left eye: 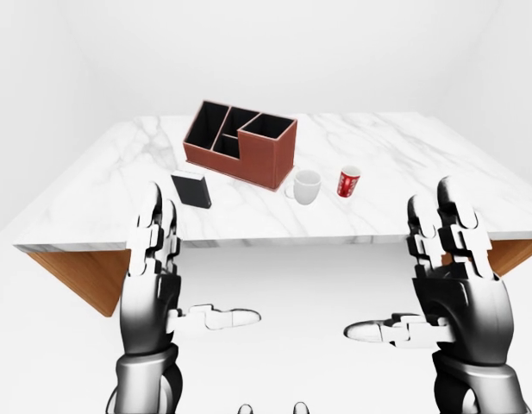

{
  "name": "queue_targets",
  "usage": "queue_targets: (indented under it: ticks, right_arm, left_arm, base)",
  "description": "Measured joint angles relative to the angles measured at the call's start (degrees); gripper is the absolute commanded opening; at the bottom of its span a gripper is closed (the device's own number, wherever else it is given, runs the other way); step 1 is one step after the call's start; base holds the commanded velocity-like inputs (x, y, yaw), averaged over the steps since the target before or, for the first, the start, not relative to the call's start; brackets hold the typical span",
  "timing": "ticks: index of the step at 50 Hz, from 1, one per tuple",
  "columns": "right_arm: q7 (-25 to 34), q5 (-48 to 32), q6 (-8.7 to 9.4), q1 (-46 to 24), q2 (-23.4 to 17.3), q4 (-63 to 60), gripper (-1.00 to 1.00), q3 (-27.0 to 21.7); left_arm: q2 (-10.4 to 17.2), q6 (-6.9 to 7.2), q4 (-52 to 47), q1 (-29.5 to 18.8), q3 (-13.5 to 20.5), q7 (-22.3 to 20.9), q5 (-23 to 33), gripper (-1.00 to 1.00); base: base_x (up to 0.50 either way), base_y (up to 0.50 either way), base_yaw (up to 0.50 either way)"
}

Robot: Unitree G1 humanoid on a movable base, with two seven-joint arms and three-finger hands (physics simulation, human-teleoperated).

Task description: Pick up the red mug and place it to the right of the caddy.

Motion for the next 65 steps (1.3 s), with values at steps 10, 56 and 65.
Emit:
queue_targets:
  ticks: [10, 56, 65]
  right_arm:
    - [0.83, 0.88, 0.00, 1.26, 0.24, -1.74, 1.00, -0.11]
    - [1.26, 1.47, 0.00, 2.38, 0.27, -2.75, 1.00, 0.23]
    - [1.17, 1.35, 0.00, 2.50, 0.19, -2.49, 1.00, 0.48]
  left_arm:
    - [0.34, 0.00, -2.43, 1.30, -0.71, 0.12, 0.29, 1.00]
    - [0.77, 0.00, -4.39, 2.48, -1.57, 0.27, 0.46, 1.00]
    - [0.78, 0.00, -4.32, 2.49, -1.53, 0.18, 0.50, 1.00]
  base:
    - [0.50, -0.03, 0.00]
    - [0.50, -0.03, 0.00]
    - [0.50, -0.03, 0.00]
